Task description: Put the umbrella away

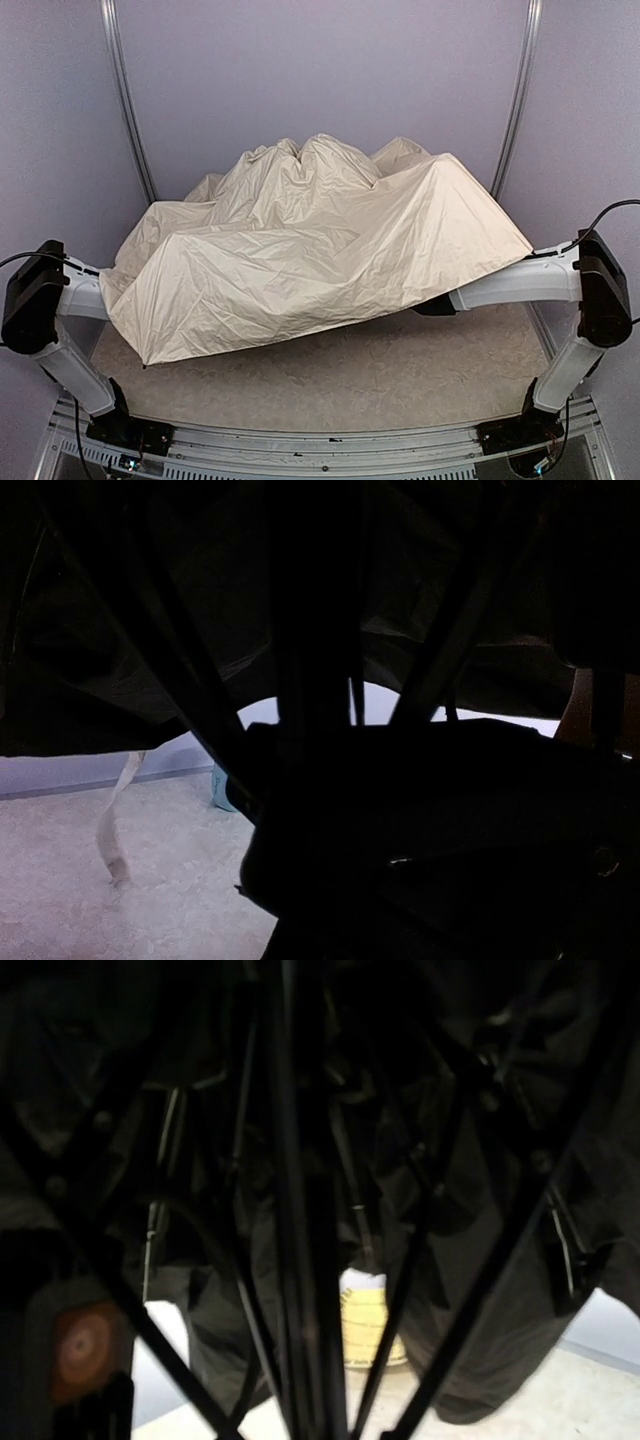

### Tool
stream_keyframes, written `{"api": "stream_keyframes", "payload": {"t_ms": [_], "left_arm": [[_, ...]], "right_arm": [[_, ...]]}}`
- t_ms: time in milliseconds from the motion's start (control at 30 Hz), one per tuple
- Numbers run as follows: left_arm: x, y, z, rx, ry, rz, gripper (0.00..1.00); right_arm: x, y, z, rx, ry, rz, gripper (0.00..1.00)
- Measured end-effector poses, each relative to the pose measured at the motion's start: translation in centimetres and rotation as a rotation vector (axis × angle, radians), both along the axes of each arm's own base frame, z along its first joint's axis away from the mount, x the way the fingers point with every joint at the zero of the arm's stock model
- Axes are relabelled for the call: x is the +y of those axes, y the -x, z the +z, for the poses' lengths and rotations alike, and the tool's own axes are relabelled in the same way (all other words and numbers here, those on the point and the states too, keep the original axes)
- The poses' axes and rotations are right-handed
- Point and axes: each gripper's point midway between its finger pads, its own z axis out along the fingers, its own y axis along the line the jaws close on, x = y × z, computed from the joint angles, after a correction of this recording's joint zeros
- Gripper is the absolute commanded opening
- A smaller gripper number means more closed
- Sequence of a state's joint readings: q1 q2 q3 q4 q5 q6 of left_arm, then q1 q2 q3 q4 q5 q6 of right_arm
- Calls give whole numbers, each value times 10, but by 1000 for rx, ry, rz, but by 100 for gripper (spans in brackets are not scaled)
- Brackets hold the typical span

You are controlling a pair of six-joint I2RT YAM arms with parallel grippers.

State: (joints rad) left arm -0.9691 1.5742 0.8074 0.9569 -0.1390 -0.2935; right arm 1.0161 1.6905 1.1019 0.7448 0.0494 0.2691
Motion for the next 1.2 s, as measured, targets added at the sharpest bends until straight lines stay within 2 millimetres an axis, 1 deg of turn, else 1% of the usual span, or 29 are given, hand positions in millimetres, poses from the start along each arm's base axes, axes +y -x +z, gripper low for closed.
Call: {"api": "stream_keyframes", "payload": {"t_ms": [133, 167, 200, 267, 333, 367, 400, 467, 533, 600, 667, 767, 833, 900, 1000, 1067, 1133, 1167, 1200], "left_arm": [[-2, 6, -1, 9, 8, -30, 0], [-3, 7, -2, 14, 3, -37, 2], [-4, 9, -3, 20, -6, -51, 7], [-5, 13, -5, 29, -33, -72, 23], [-7, 22, -7, 17, -90, -111, 38], [-11, 32, -9, 7, -130, -147, 43], [-13, 37, -9, -3, -150, -162, 47], [-23, 61, -9, -40, -200, -244, 51], [-34, 92, -6, -83, -226, -341, 53], [-42, 118, -7, -122, -244, -423, 53], [-43, 136, -22, -131, -279, -479, 53], [-41, 155, -60, -109, -362, -540, 55], [-35, 166, -85, -84, -420, -570, 56], [-26, 174, -105, -64, -464, -589, 57], [-7, 173, -121, -42, -496, -556, 59], [4, 165, -128, -17, -499, -516, 59], [22, 139, -140, 73, -489, -414, 55], [29, 125, -141, 91, -487, -369, 53], [41, 103, -145, 158, -461, -296, 50]], "right_arm": [[-3, 3, 1, -8, 35, 18, 0], [-3, 3, 1, -7, 43, 20, 0], [-6, 1, 1, -4, 53, 19, 0], [-8, 3, 1, -3, 71, 35, 0], [-12, 5, 5, -1, 73, 56, 0], [-18, 2, 6, 1, 84, 49, 0], [-24, -1, 6, 4, 90, 43, 0], [-41, -15, 2, 12, 121, 1, 0], [-58, -33, -5, 25, 151, -46, 0], [-77, -51, -13, 43, 180, -96, 0], [-95, -65, -13, 46, 197, -142, 0], [-124, -79, 0, 19, 213, -204, 0], [-146, -84, 16, -11, 218, -229, 0], [-169, -87, 39, -54, 224, -253, 0], [-196, -87, 80, -143, 245, -290, 0], [-205, -80, 106, -204, 259, -301, 0], [-210, -68, 130, -271, 278, -301, 0], [-212, -63, 139, -296, 286, -304, 0], [-215, -59, 147, -325, 300, -308, 0]]}}
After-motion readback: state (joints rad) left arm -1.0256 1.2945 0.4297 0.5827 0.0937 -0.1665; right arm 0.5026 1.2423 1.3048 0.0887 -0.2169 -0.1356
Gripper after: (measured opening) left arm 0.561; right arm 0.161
